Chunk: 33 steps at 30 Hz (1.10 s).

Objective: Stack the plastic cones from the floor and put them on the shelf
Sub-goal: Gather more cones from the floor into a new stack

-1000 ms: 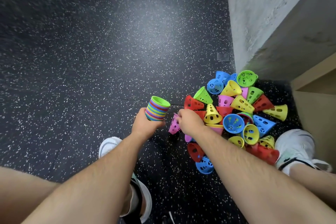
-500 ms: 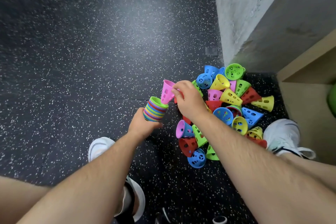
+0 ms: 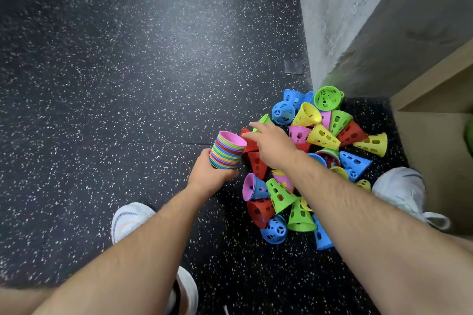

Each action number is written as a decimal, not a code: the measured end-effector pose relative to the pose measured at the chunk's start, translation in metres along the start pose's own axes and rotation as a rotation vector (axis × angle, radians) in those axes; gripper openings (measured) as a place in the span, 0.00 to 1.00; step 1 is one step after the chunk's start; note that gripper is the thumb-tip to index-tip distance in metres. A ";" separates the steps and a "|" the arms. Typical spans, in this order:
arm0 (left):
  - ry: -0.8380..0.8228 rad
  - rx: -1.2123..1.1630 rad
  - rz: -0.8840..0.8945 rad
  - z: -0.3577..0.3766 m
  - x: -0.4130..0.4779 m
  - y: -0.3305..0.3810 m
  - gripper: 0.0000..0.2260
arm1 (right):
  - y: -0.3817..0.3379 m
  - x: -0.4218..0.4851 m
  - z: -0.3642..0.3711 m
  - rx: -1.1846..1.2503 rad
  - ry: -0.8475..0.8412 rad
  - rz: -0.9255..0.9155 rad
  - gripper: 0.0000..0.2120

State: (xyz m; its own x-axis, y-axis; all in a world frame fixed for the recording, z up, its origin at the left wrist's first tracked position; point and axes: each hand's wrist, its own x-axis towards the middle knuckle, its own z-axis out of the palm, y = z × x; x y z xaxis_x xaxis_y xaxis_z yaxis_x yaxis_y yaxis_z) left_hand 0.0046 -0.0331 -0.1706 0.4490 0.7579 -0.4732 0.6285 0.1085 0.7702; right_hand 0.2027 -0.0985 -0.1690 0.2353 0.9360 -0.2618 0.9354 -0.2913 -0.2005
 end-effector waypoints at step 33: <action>-0.008 -0.019 0.000 0.028 0.044 0.021 0.25 | 0.022 0.027 -0.015 -0.135 0.076 0.140 0.27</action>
State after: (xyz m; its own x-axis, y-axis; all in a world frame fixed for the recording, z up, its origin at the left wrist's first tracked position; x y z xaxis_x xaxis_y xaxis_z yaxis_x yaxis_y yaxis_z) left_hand 0.0554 -0.0149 -0.1873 0.4539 0.7530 -0.4764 0.6162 0.1209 0.7783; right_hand 0.2340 -0.0762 -0.1663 0.3796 0.9021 -0.2052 0.9180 -0.3948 -0.0377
